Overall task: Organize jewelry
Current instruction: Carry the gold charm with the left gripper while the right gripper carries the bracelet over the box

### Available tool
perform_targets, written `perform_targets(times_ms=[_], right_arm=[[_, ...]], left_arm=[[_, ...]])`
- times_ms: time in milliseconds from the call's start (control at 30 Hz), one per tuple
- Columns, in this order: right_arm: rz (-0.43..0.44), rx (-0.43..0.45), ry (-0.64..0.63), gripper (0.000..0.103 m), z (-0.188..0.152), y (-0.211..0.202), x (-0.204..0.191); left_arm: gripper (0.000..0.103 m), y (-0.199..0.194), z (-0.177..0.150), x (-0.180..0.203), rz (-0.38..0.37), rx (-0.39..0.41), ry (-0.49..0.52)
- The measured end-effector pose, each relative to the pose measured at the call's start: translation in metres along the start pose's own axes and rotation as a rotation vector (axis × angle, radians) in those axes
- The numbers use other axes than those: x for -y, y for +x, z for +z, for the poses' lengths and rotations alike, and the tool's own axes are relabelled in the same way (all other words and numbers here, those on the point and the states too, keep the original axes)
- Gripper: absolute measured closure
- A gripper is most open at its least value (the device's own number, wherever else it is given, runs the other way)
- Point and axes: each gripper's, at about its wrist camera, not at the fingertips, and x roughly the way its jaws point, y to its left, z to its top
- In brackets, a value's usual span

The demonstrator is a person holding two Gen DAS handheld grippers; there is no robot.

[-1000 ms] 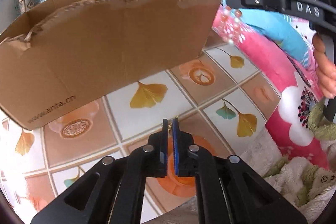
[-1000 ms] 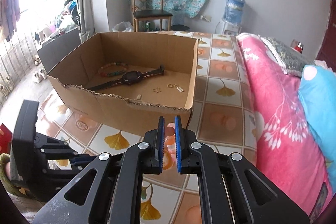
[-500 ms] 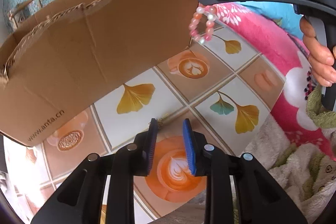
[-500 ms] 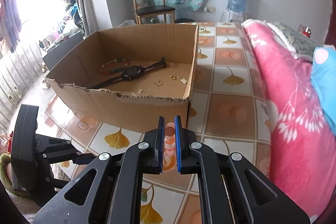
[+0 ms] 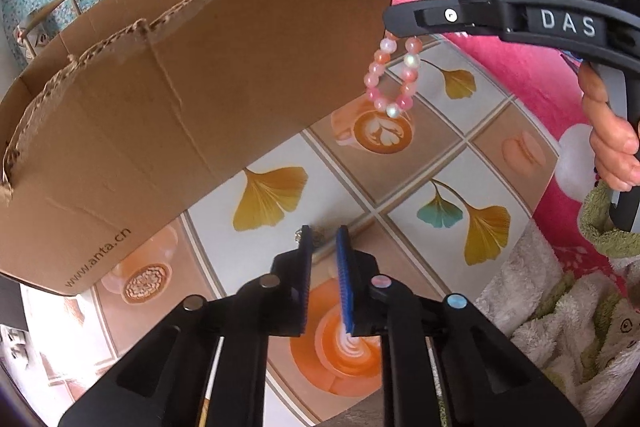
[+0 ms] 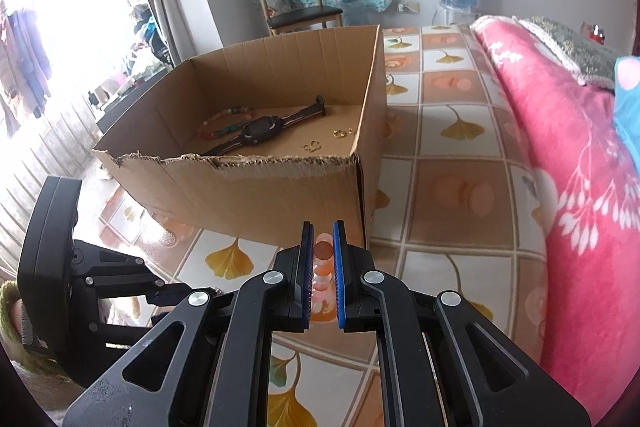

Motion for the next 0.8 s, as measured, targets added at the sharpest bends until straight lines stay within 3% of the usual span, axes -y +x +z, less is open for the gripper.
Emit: perform_targets(times_ms=[100, 333, 800], right_arm=[[0.019, -0.005, 0.009, 0.096, -0.003, 0.003, 0.003], [0.043, 0.0, 0.035, 0.096, -0.005, 0.004, 0.011], [0.059, 0.081, 0.032, 0.096, 0.007, -0.03, 0.011]], left_arm=[[0.102, 0.003, 0.004, 0.0, 0.003, -0.005, -0.009], [0.103, 0.003, 0.007, 0.009, 0.033, 0.008, 0.015], [0.103, -0.074, 0.009, -0.007, -0.011, 0.154, -0.056]])
